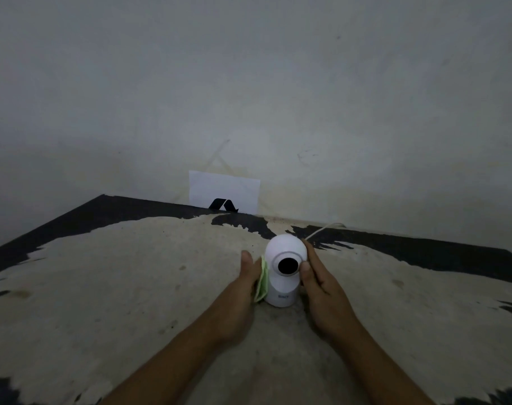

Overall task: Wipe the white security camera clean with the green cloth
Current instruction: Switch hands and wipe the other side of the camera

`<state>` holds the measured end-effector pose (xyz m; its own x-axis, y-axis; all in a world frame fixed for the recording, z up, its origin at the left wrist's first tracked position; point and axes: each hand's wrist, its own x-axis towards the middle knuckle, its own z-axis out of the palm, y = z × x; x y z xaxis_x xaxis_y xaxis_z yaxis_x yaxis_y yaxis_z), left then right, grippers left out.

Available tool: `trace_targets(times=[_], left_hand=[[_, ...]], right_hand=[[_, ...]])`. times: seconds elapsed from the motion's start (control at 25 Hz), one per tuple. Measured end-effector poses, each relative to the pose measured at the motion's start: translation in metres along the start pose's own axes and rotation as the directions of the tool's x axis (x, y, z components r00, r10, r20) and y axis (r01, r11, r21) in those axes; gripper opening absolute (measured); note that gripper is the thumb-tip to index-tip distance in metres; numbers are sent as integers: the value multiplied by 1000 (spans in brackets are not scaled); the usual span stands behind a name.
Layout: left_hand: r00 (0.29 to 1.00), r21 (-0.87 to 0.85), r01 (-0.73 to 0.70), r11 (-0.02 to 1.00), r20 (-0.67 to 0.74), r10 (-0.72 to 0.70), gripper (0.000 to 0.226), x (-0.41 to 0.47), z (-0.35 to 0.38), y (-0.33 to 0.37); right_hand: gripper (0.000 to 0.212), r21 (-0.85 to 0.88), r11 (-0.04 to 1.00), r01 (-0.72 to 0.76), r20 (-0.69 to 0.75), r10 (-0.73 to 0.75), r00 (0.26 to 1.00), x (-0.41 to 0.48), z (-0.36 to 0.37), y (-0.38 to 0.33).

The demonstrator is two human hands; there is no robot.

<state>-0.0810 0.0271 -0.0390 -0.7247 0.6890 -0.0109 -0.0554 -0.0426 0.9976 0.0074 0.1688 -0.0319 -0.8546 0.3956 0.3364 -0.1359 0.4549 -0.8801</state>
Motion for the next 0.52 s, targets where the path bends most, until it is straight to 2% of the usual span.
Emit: trace_targets(times=[0.2,0.32,0.4,0.52], left_hand=[[997,-13,-72,997,39,73,105,-8,3,33],[995,-31,-83,996,59,84,81,-18,6,33],[997,-42,-36,998,69,39,66,-29,11,31],[995,170,-86,982,59,77,37,-26,19,15]], right_hand=[[50,2,1000,3,18,-3,1000,0,-2,2],[51,3,1000,5,16,-5,1000,-1,-1,2],[51,5,1000,9,5,-9,1000,-1,-1,2],[48,-2,1000,22,-6,-22,1000,-1,0,2]])
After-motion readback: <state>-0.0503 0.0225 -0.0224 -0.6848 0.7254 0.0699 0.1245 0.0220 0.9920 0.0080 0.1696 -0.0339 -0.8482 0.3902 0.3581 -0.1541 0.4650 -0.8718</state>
